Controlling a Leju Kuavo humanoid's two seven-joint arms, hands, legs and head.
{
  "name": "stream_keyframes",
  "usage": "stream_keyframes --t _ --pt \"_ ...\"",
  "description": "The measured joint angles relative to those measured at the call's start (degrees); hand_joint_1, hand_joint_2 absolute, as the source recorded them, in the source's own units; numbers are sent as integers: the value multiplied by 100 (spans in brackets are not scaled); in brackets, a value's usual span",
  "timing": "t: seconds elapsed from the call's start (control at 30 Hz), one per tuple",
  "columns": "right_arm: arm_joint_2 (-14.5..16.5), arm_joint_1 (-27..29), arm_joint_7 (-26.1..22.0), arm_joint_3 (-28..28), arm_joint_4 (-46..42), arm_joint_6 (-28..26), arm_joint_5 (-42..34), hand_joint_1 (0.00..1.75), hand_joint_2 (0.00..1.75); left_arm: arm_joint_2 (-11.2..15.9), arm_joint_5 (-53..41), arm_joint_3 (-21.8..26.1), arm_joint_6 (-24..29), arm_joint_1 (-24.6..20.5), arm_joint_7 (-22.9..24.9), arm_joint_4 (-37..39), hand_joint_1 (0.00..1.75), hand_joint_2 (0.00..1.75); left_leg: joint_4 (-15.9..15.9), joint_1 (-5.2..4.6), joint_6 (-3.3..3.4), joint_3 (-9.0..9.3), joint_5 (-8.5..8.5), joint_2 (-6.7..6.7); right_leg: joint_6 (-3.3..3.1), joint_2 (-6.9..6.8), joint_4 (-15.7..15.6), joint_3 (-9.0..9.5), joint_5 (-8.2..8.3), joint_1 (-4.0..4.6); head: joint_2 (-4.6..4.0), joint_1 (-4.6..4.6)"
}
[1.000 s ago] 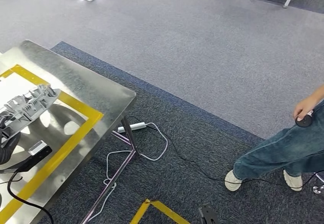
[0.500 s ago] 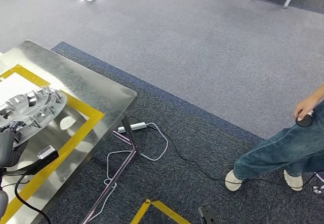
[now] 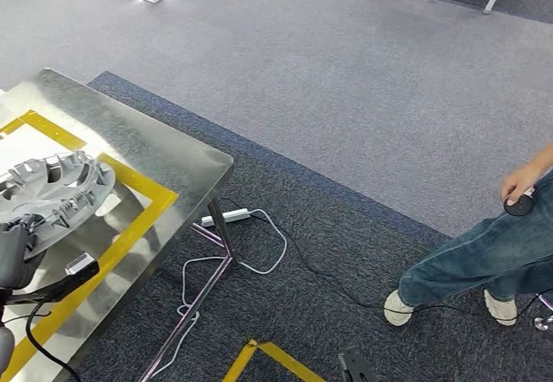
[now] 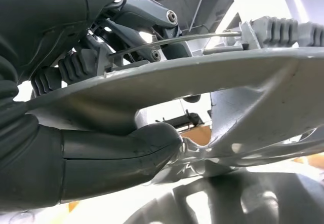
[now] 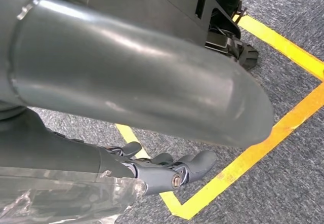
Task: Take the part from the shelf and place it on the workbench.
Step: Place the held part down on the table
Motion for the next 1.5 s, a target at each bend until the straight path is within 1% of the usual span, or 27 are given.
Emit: stream_keyframes --t 0.03,0.27,0.4,0.73,1.0,1.23,1.33,1.5 --pt "0 -1 0 -2 0 0 1 0 0 1 -6 3 0 -5 15 23 0 175 0 0 0 0 0 0 0 0 0 0 0 0 0 1" --pt "0 -2 1 -17 0 1 9 0 0 2 20 66 -16 -35 84 149 0 175 0 0 0 0 0 0 0 0 0 0 0 0 -1 1" --pt "0 -2 4 -20 0 5 43 0 0 8 92 142 -164 -38 89 206 0 0 0 0 0 0 0 0 0 0 0 0 0 0 0 0" --pt "0 -5 20 -27 0 9 99 0 0 115 275 279 -624 -45 117 232 0 0 0 0 0 0 0 0 0 -1 0 0 0 0 0 1" --pt "0 -8 20 -57 0 22 106 0 0 211 371 304 -816 -64 124 231 0 0 0 0 0 0 0 0 0 0 0 0 0 0 0 1" --pt "0 -11 20 -68 0 78 112 0 0 489 633 383 -1150 -92 42 203 0 0 0 1 0 0 0 0 -1 0 0 -1 0 1 -1 0" --pt "0 -12 20 -74 0 79 112 0 0 602 781 464 -1208 -132 -12 136 0 0 0 1 -1 0 1 0 -1 -1 0 0 0 1 -1 0" --pt "0 -12 20 -82 0 82 112 0 0 717 950 568 -1284 -156 -51 33 0 0 0 1 -3 0 2 0 -1 0 0 0 0 1 -2 1"
